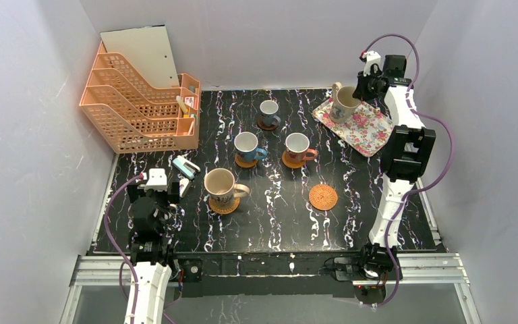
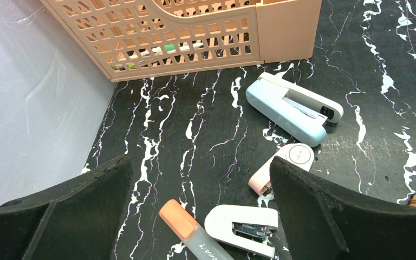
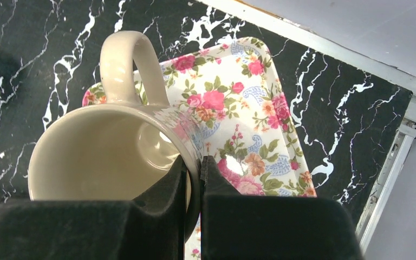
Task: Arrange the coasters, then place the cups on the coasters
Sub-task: Move the cup to the tray.
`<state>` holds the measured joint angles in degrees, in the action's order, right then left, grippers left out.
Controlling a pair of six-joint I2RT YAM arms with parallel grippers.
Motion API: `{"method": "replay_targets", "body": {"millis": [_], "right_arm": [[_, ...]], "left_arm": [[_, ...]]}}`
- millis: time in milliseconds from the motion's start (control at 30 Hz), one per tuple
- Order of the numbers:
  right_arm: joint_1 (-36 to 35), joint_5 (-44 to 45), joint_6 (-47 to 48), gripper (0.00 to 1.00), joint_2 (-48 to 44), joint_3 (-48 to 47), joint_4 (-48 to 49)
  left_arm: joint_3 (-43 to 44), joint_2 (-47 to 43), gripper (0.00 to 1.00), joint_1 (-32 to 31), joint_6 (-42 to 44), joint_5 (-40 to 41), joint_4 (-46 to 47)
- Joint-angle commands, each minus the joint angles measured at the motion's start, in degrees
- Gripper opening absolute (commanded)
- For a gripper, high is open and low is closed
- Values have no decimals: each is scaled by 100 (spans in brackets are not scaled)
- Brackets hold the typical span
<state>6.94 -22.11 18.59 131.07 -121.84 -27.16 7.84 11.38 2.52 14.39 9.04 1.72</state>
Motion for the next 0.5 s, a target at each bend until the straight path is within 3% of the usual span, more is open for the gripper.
{"method": "replay_targets", "body": {"millis": [0, 233, 333, 467], "right_arm": [[2, -424, 489, 1, -400, -409, 124], [4, -185, 427, 1, -333, -375, 185], [6, -7, 339, 23, -310, -393, 260], [2, 149, 189, 31, -364, -321, 409]], "left_arm": [[-54, 22, 96, 38, -7, 72, 162], [-45, 40, 96, 38, -7, 82, 171], [-45, 49, 96, 38, -7, 81, 171], [-45, 58, 96, 38, -7, 87, 180]]}}
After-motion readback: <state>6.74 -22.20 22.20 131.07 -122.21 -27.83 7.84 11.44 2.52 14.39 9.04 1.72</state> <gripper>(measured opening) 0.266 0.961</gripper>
